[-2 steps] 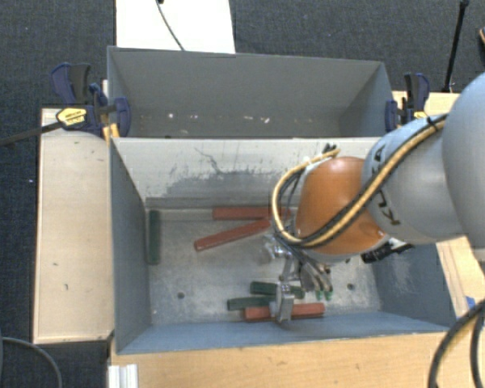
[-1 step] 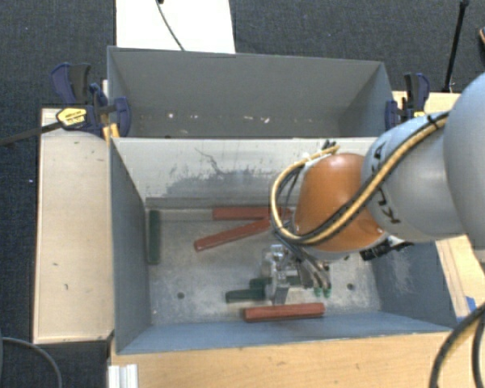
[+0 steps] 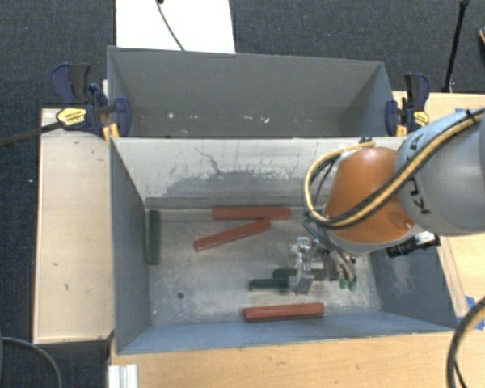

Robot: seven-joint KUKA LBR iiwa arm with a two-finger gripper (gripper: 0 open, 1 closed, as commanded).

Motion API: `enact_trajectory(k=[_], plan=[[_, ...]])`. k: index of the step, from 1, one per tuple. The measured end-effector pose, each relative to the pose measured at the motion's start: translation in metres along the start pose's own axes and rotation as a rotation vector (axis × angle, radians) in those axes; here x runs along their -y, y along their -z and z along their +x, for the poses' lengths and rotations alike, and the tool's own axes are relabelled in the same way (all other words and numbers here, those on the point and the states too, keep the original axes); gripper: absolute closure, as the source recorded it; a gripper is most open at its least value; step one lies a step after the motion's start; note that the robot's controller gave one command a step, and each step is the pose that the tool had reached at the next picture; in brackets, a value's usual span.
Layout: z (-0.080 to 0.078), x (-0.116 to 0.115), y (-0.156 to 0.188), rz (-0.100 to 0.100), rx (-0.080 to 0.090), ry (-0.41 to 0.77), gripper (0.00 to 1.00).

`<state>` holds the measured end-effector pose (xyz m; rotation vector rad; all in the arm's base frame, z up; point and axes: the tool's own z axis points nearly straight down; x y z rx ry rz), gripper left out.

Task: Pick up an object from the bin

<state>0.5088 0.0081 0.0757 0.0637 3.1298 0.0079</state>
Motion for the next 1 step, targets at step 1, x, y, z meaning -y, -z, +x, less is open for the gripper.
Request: enact_trajectory(k=[1], plan=[[0.0018,0.0007,-0.0027,0.004,-0.006,-0.002,0.00]])
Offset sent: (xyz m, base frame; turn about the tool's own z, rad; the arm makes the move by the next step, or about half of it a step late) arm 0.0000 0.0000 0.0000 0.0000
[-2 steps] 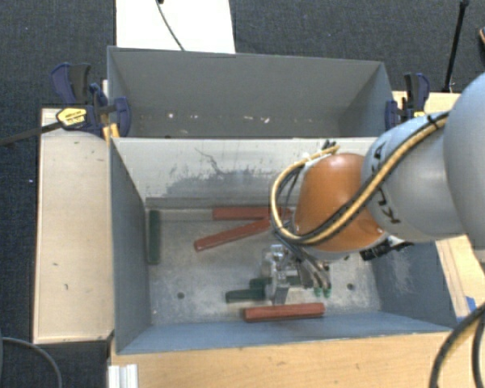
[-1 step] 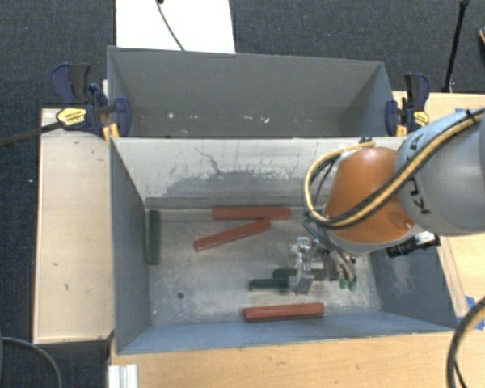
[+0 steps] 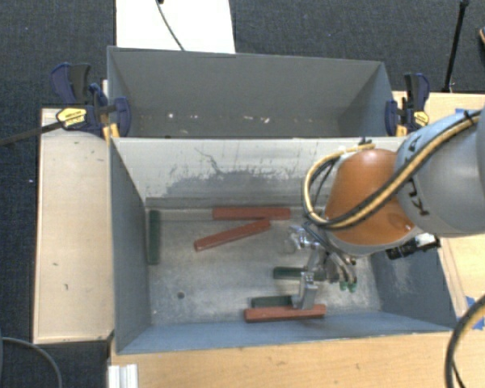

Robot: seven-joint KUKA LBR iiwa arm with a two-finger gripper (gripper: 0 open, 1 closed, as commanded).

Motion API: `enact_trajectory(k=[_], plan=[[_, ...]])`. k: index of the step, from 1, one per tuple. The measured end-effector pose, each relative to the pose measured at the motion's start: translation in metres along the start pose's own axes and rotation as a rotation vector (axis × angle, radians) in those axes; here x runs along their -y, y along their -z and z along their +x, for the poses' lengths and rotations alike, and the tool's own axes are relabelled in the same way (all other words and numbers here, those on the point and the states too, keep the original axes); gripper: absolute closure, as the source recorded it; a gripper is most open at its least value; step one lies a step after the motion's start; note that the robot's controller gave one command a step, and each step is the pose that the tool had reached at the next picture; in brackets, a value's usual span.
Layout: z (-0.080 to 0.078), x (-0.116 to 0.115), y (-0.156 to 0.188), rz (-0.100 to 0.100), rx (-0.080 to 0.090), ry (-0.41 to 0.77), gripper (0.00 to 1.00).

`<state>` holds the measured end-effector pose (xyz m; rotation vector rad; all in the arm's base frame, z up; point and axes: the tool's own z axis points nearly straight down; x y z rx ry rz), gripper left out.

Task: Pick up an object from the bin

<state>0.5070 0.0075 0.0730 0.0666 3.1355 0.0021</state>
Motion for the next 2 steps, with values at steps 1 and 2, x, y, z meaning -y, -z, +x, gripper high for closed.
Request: enact_trajectory(k=[1,2], plan=[[0.000,0.000,0.002,-0.001,0.000,-0.004,1.00],[0.008,0.010,0.179,0.001,0.006,-0.021,1.00]])
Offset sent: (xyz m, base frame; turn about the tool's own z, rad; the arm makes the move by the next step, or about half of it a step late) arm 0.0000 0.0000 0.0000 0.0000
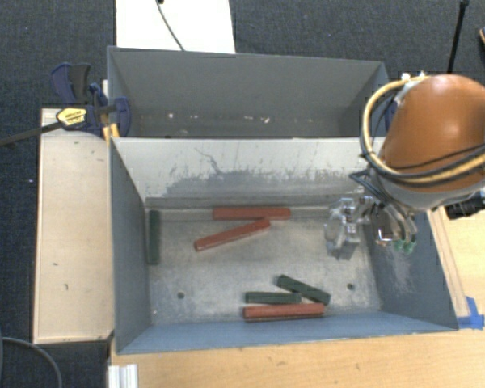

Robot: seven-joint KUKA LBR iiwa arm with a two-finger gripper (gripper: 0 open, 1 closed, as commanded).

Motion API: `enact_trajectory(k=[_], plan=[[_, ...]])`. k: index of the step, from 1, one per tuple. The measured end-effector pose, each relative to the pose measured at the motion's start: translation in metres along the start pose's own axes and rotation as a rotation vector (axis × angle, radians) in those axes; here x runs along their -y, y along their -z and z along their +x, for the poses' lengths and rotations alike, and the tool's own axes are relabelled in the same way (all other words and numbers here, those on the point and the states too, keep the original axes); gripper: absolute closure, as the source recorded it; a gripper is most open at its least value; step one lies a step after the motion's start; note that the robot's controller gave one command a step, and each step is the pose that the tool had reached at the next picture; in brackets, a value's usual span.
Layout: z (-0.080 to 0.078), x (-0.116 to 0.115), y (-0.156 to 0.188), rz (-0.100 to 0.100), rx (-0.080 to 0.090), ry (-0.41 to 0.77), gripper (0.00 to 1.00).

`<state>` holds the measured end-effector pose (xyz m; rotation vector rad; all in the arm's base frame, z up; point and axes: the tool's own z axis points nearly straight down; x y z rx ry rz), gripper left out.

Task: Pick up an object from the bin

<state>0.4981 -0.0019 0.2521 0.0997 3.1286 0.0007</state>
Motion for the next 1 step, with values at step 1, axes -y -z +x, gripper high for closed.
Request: enact_trajectory(k=[1], plan=[[0.0012,-0.0002,-0.0047,0.000,-0.008,-0.002,0.00]])
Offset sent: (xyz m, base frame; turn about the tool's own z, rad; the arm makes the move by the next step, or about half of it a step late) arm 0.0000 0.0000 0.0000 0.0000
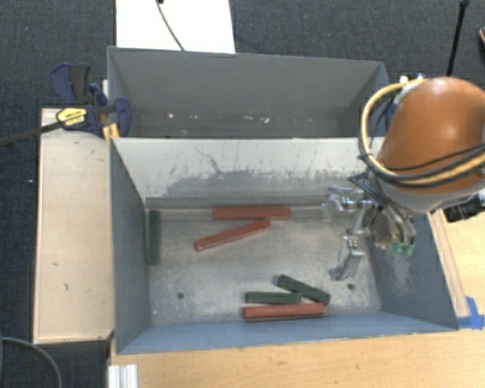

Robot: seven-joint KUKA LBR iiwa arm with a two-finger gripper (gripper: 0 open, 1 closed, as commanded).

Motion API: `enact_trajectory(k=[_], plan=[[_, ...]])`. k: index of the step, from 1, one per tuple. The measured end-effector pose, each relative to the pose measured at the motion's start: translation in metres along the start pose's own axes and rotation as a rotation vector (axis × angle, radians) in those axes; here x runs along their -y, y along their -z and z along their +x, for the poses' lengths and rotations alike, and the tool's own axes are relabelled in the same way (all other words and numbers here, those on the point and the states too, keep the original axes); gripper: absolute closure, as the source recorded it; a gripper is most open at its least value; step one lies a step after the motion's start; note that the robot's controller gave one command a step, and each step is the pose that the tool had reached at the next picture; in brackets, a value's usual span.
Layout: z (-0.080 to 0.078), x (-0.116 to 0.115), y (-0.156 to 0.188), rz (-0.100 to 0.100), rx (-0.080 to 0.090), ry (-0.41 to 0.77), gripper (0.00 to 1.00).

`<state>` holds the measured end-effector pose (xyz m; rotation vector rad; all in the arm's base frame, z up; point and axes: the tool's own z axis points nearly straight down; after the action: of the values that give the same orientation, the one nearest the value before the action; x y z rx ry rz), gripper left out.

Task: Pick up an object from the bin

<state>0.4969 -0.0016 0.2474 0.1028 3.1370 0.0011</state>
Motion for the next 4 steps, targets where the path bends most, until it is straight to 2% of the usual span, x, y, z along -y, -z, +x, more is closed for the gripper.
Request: enact_trajectory(k=[1,2,3,4], plan=[[-0.017,0.027,-0.181,0.000,-0.009,0.049,0.00],[0.018,-0.028,-0.172,-0.001,-0.001,-0.033,0.00],[0.001,0.010,-0.177,0.001,0.003,-0.055,0.00],[0.003,0.008,-0.177,0.000,-0.002,-0.053,1.00]])
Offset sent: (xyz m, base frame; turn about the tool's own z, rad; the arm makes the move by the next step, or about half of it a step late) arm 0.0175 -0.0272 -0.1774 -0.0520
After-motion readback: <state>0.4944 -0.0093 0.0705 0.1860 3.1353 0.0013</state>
